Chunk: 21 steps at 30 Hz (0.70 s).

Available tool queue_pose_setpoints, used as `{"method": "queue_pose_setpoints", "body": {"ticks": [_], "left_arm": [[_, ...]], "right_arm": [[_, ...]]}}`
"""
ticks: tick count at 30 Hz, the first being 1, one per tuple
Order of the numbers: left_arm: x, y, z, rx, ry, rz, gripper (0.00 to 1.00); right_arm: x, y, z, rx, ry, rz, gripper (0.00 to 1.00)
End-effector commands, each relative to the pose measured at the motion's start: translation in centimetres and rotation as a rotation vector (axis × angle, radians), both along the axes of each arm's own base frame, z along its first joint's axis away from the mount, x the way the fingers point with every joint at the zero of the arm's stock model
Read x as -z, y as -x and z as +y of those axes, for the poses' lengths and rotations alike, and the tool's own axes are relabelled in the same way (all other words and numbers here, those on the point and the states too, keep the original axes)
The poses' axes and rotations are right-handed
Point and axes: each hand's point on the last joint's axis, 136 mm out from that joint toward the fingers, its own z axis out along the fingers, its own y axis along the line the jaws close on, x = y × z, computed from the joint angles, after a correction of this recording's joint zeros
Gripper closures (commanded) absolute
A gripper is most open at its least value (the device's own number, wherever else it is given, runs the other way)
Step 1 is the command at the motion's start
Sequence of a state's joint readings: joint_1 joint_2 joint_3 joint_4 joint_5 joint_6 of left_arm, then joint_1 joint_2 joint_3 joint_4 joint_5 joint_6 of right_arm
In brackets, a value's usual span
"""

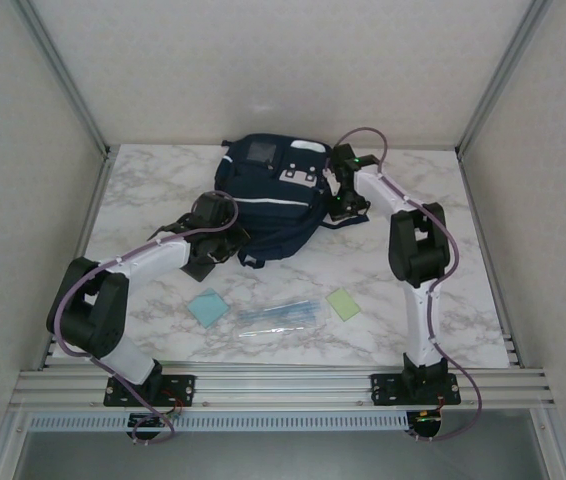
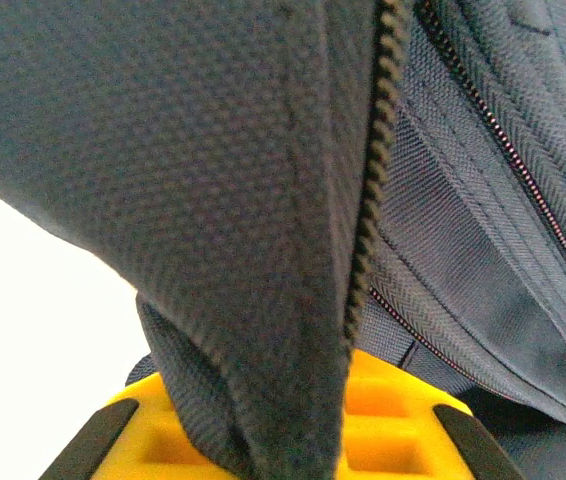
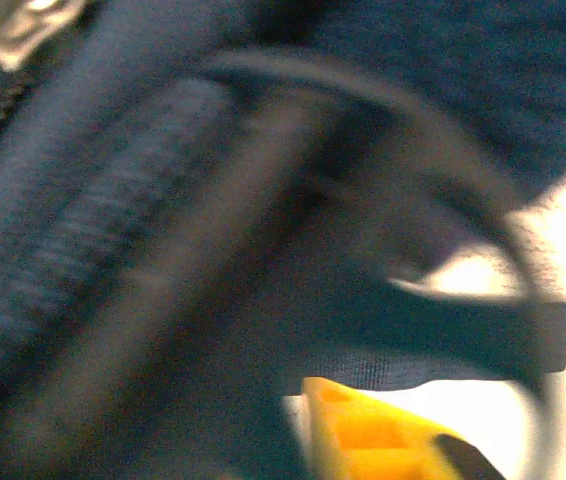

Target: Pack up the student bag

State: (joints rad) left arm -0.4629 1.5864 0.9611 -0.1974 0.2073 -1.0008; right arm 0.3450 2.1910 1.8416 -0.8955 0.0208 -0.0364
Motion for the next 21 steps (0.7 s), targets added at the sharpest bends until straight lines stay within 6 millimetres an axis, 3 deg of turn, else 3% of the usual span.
{"method": "queue_pose_setpoints", "body": {"ticks": [1,4,10,15,18,21], "left_arm": [[0.0,1.4,0.7,0.045,-0.041,0.022,1.00],[-0.2,1.3,0.5,0.056,-0.039,0.018,1.00],[-1.3,1.7,0.2,0.088,-0.048,0.006,0.97],[-3.7,3.1,1.8,0.095,-0.122,-0.021,0.45],[-5.6,3.5,3.5,0.069,-0.187,-0.074,0.32],[-7.2,2.8,4.5,0.038,-0.227,-0.149,0.26]], "right_arm": [[-4.5,-1.9,-0.8,0.110,-0.142,-0.126,0.70],[-5.4,-1.0,-1.4,0.129,-0.130,-0.131,0.62],[-8.5,0.2,-2.4,0.221,-0.140,-0.174,0.59],[-10.6,0.3,0.2,0.238,-0.297,-0.200,0.58],[-10.4,-0.5,1.9,0.224,-0.348,-0.198,0.58],[-9.5,-1.2,3.7,0.201,-0.363,-0.171,0.59]]}}
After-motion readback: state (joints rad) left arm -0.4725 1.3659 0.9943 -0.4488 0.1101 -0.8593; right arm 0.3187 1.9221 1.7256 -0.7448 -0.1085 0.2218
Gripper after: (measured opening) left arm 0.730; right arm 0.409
